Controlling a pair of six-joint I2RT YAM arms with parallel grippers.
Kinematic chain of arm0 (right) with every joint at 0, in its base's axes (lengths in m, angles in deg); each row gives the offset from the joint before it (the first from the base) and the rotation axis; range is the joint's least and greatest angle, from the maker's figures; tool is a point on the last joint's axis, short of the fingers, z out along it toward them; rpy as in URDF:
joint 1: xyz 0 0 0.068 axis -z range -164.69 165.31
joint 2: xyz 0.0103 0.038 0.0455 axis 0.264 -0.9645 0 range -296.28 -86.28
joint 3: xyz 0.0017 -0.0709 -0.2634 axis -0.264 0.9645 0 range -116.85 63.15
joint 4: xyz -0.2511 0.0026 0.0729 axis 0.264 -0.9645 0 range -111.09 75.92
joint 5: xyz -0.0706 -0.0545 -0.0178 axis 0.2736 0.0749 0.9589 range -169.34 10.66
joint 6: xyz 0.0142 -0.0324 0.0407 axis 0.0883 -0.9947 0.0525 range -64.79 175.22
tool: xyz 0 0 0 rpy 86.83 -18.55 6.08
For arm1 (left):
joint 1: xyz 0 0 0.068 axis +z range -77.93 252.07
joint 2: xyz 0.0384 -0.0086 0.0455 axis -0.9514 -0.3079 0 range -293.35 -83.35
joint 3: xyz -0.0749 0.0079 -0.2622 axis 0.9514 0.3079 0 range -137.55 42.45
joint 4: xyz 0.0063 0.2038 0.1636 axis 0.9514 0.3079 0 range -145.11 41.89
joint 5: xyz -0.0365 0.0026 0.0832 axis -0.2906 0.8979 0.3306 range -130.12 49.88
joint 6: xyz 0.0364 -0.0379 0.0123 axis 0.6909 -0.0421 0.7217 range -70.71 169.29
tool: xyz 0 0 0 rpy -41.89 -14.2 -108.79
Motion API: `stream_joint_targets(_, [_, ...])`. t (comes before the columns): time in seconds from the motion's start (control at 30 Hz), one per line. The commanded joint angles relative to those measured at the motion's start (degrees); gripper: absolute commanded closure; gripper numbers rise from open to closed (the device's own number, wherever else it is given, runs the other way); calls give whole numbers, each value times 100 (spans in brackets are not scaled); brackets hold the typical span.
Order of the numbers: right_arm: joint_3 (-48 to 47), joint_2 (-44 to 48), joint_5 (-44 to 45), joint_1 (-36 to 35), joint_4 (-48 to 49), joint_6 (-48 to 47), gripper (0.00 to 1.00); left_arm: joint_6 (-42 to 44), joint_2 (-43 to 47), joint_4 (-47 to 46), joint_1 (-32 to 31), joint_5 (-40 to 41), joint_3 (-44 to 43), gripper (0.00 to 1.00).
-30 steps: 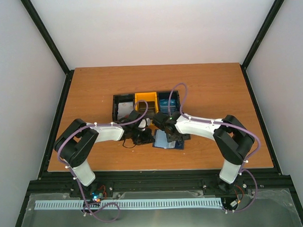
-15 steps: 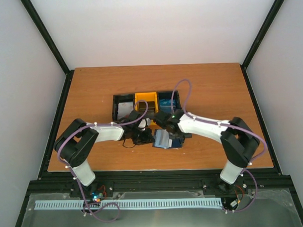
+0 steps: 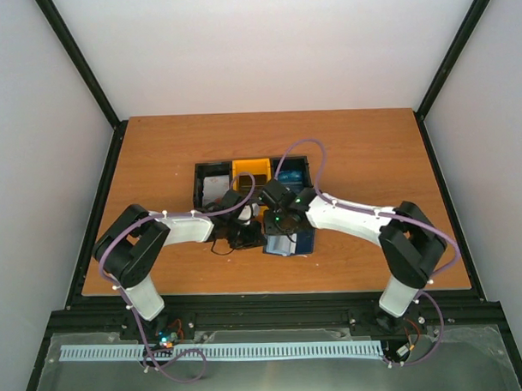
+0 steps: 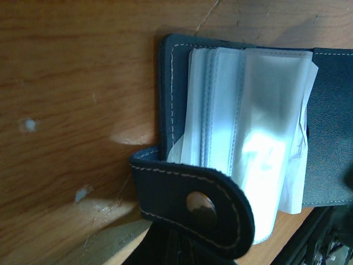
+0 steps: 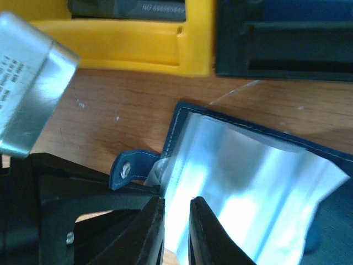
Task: Put the credit cards into the card holder
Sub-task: Open the card holder at the center of the board.
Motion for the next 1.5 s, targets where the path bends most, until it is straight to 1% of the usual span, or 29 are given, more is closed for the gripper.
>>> stream_joint_targets(0.0, [88, -349, -519, -14, 597, 245, 89, 22, -231, 432, 5, 328, 66, 100])
stream_joint_targets(0.1, [71, -566, -520, -13, 515, 413, 92, 21, -229, 448, 5, 333, 71, 99])
stream_joint_targets(0.2, [62, -708, -182, -10, 149, 609, 95, 24, -219, 465, 9, 334, 68, 99])
stream_joint_targets(0.27, [162, -688, 8, -3, 105, 660, 95, 18, -214, 461, 5, 343, 69, 99])
stream_joint_targets(0.43, [569, -637, -368, 107, 498, 595, 90, 29, -215, 457, 5, 336, 71, 99])
stream_joint_targets(0.5, [578, -659, -369, 110, 471, 619, 90, 29, -218, 454, 5, 334, 65, 99])
stream_joint_targets(0.6, [422, -640, 112, 111, -29, 773, 88, 29, -207, 466, 5, 353, 69, 99])
stream_joint_targets(0.77, [122, -599, 1077, 109, -1066, 915, 78, 29, -196, 453, 5, 356, 78, 99])
stream_joint_targets(0.97, [-79, -634, 1449, 111, -1579, 847, 71, 27, -215, 431, 5, 351, 80, 99])
stream_joint_targets(1.07, [-78, -551, 1500, 113, -1576, 820, 66, 29, -224, 431, 5, 354, 85, 100])
stream_joint_targets(1.17, [-47, -576, 1334, 109, -1397, 699, 62, 29, -220, 429, 5, 357, 78, 99])
stream_joint_targets(1.3, [88, -600, 964, 109, -1004, 507, 63, 38, -207, 443, 5, 363, 70, 99])
stream_joint_targets(1.37, [55, -661, 1002, 109, -1090, 507, 63, 39, -184, 456, 7, 368, 77, 99])
stream_joint_targets(1.47, [20, -680, 1287, 109, -1335, 587, 62, 38, -157, 465, 5, 383, 74, 99])
